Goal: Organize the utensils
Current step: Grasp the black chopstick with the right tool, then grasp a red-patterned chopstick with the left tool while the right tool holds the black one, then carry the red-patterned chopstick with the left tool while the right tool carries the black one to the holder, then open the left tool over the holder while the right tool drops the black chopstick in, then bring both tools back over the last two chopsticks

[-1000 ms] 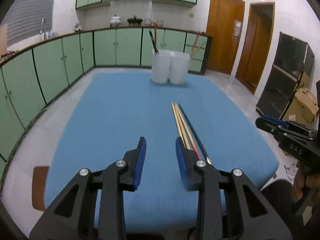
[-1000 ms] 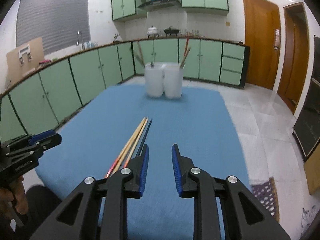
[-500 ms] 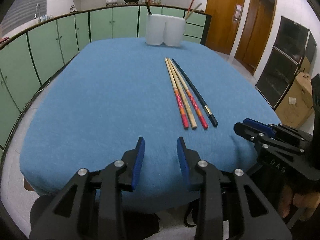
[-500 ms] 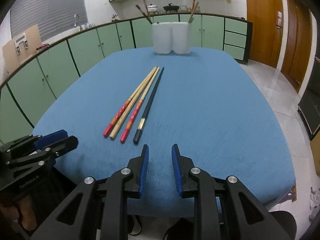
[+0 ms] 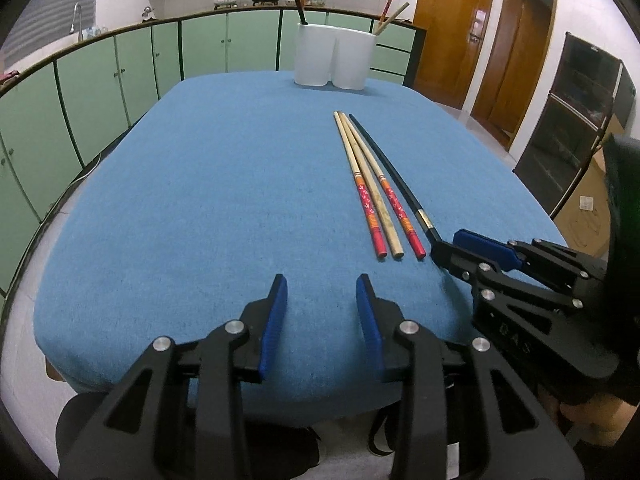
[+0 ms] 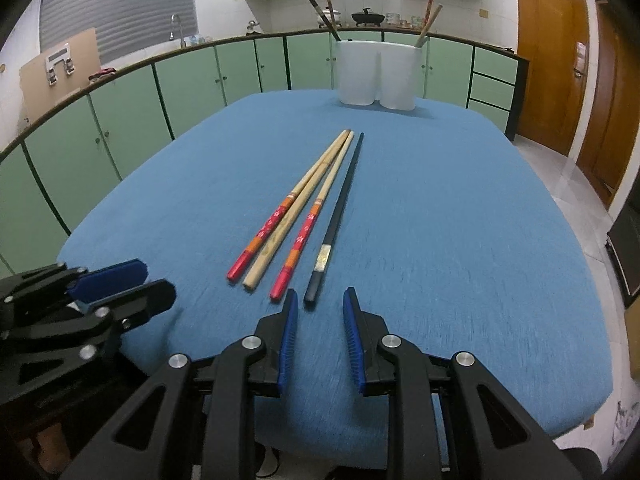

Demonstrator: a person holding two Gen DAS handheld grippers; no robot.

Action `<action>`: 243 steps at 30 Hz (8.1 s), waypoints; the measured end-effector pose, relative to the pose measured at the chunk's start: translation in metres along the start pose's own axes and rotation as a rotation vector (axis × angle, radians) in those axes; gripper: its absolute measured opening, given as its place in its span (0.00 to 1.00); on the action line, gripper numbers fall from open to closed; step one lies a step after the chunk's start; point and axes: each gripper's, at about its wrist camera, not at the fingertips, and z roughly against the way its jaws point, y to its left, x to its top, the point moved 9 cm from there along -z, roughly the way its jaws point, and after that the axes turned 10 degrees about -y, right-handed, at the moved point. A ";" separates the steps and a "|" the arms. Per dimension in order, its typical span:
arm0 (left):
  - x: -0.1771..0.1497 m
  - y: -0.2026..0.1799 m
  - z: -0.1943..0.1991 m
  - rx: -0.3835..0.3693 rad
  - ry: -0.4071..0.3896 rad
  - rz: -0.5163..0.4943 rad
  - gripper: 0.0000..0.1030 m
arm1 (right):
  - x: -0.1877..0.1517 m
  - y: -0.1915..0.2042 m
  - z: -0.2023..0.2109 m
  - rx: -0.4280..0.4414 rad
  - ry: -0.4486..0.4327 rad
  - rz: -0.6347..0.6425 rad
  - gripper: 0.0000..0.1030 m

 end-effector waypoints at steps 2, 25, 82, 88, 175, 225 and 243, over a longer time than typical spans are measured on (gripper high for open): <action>-0.001 0.000 -0.002 -0.001 0.003 -0.001 0.34 | 0.002 -0.002 -0.003 -0.001 0.002 -0.005 0.20; 0.004 -0.029 -0.021 -0.041 0.014 -0.015 0.34 | 0.000 -0.079 0.004 -0.112 -0.008 -0.135 0.07; 0.031 0.006 0.002 0.065 -0.081 0.057 0.05 | 0.026 -0.058 0.035 -0.084 -0.092 -0.080 0.07; 0.067 0.010 0.029 0.079 -0.111 0.052 0.05 | 0.057 -0.055 0.064 -0.076 -0.135 -0.086 0.07; 0.363 -0.014 0.003 -0.080 -0.196 -0.137 0.05 | 0.358 -0.068 0.024 0.033 -0.070 0.114 0.06; 0.447 0.012 -0.110 0.012 -0.293 -0.109 0.28 | 0.422 -0.142 -0.087 -0.048 -0.165 -0.042 0.20; 0.234 0.048 0.026 0.049 -0.298 -0.037 0.61 | 0.155 -0.078 0.038 -0.073 -0.228 0.044 0.47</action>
